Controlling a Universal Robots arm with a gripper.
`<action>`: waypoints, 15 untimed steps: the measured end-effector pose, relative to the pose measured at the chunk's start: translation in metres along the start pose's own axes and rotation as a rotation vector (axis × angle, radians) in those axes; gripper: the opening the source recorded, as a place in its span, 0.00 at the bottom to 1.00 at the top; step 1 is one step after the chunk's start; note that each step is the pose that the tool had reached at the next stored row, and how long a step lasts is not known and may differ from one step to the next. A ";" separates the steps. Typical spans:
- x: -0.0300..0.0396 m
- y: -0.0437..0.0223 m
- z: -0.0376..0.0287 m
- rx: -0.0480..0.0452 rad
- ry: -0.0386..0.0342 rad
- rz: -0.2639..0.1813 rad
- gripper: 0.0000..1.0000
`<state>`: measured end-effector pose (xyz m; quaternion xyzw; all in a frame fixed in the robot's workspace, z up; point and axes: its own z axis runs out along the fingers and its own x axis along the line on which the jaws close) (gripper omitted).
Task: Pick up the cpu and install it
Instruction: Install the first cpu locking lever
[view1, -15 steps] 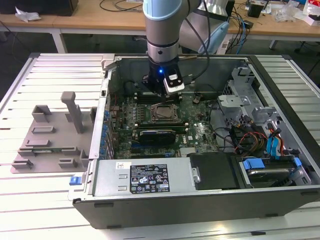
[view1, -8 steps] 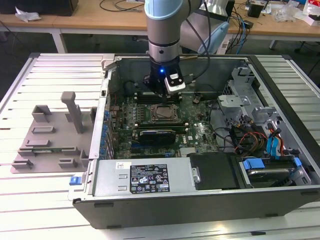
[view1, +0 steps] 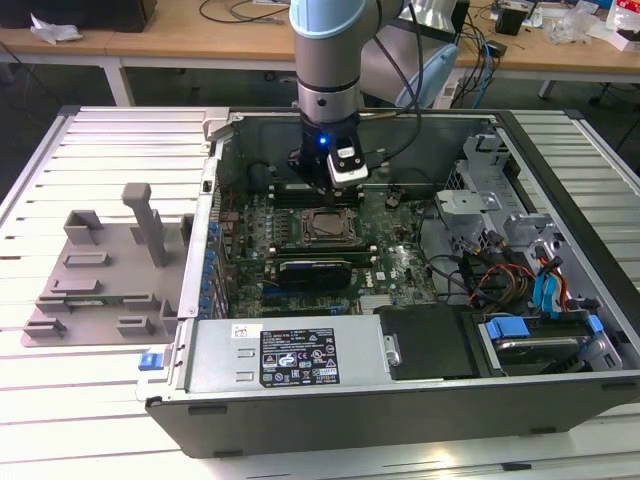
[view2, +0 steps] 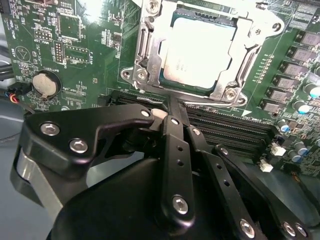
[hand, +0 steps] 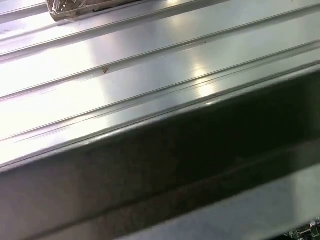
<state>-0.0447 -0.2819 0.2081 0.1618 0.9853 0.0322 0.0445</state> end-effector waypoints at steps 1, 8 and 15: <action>0.0003 0.0010 0.0001 0.0037 -0.0016 0.007 0.11; 0.0017 0.0051 0.0006 0.0245 -0.0110 0.050 0.11; 0.0028 0.0069 0.0057 0.0612 -0.0253 0.082 0.11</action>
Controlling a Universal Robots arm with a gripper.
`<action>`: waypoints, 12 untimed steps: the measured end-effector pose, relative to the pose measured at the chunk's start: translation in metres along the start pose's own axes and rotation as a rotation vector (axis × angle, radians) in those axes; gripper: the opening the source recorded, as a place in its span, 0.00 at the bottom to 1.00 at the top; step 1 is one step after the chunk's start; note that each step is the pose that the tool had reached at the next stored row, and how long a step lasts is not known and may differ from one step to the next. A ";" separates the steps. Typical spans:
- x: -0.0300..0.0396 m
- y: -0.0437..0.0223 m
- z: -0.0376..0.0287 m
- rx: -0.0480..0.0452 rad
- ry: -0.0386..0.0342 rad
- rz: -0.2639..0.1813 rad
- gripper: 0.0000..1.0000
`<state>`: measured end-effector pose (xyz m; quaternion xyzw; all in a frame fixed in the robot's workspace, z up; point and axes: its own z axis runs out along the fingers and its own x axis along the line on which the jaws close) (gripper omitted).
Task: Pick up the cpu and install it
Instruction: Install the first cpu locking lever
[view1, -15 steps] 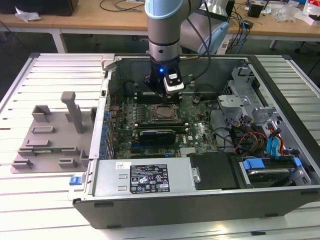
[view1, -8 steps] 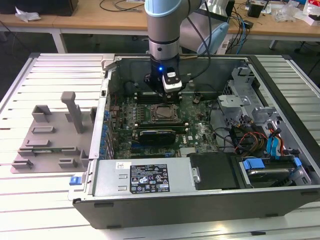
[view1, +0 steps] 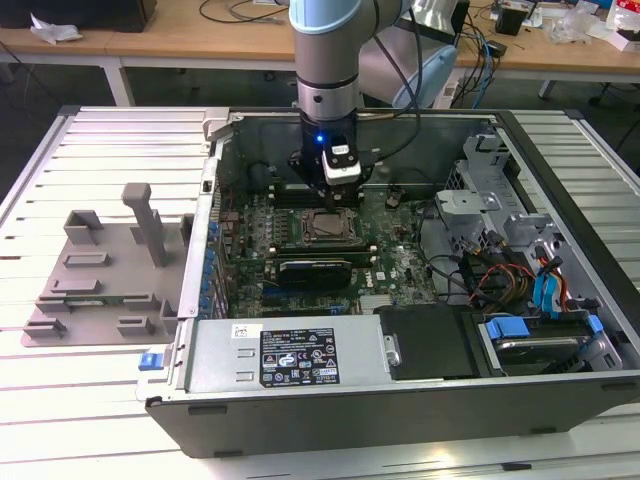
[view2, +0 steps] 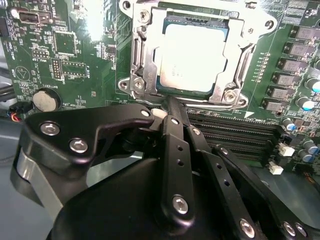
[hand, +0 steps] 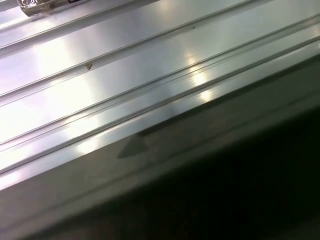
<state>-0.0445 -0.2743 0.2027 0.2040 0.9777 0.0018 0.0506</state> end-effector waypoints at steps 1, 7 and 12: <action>0.0000 0.0001 0.0003 0.0005 -0.0001 0.002 0.11; -0.0009 0.0006 0.0017 0.0010 -0.0003 0.010 0.11; -0.0061 0.0029 0.0031 0.0007 -0.0003 0.010 0.11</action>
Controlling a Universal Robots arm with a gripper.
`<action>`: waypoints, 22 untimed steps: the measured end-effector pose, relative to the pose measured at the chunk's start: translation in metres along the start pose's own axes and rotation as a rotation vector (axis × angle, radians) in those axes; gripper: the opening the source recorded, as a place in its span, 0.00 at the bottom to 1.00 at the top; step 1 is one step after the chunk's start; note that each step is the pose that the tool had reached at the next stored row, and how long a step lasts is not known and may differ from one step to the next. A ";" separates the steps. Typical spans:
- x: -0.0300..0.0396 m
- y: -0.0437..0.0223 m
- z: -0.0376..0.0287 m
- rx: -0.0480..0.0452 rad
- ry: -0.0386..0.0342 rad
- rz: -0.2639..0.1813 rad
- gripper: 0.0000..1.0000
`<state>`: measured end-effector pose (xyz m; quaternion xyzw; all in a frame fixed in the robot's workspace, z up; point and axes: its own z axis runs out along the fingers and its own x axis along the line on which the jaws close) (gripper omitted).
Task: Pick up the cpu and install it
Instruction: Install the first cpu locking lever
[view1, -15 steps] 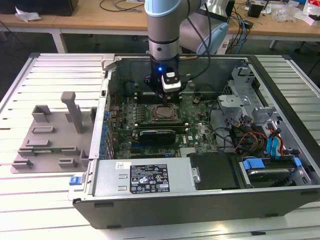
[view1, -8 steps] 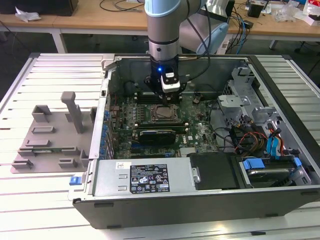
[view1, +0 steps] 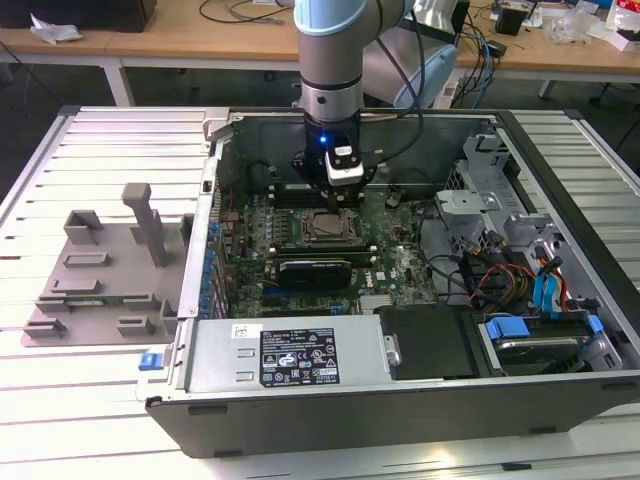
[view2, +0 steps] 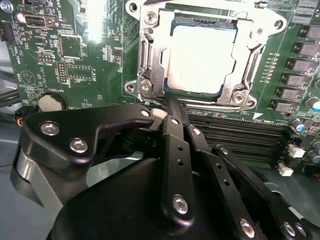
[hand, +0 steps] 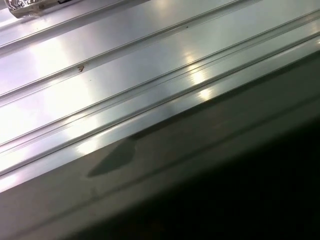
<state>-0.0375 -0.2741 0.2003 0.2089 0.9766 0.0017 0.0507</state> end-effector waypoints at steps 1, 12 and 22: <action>-0.0011 0.0005 0.0002 -0.0002 0.0001 0.000 0.11; -0.0041 0.0014 -0.0271 0.0001 -0.0001 0.000 0.11; -0.0099 -0.0247 -0.0374 0.0002 -0.0007 -0.001 0.11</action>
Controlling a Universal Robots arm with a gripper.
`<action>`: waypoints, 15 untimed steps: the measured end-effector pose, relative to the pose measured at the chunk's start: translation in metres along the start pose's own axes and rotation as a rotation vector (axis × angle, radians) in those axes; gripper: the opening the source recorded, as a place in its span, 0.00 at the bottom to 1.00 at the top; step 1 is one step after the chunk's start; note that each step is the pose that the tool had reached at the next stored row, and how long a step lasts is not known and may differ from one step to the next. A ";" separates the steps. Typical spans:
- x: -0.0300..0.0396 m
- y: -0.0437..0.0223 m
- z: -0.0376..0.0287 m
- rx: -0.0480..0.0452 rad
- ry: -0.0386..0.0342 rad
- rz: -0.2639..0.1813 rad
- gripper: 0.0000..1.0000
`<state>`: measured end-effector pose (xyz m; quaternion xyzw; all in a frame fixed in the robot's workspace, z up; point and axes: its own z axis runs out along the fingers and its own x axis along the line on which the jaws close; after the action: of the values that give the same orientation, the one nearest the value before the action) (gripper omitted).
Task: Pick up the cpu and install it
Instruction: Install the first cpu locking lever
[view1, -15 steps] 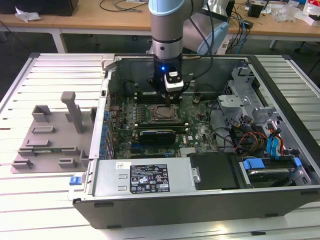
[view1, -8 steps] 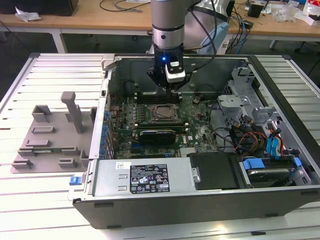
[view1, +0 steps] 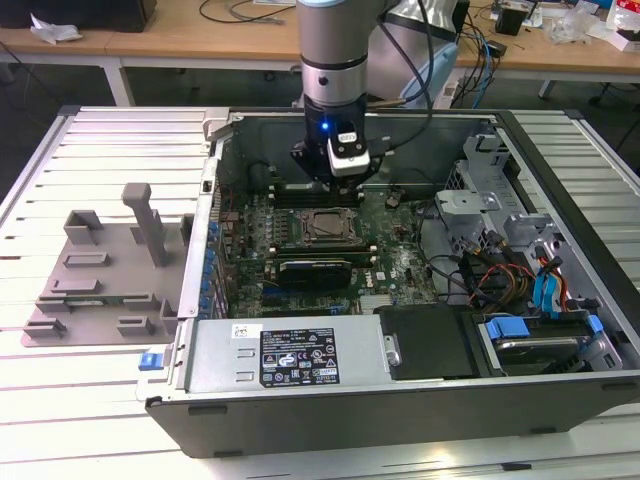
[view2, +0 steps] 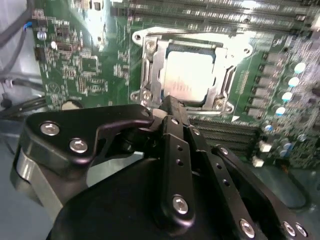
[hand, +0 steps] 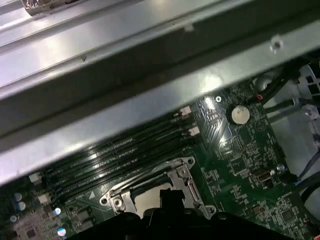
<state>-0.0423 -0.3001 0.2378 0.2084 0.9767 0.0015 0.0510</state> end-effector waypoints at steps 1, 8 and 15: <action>-0.0010 -0.0043 0.0000 -0.0002 0.0000 0.000 0.11; -0.0036 -0.0128 0.0001 -0.0002 0.0001 -0.003 0.11; -0.0035 -0.0128 0.0007 -0.0161 0.0035 -0.194 0.11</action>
<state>-0.0442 -0.3132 0.2371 0.1123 0.9924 0.0047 0.0509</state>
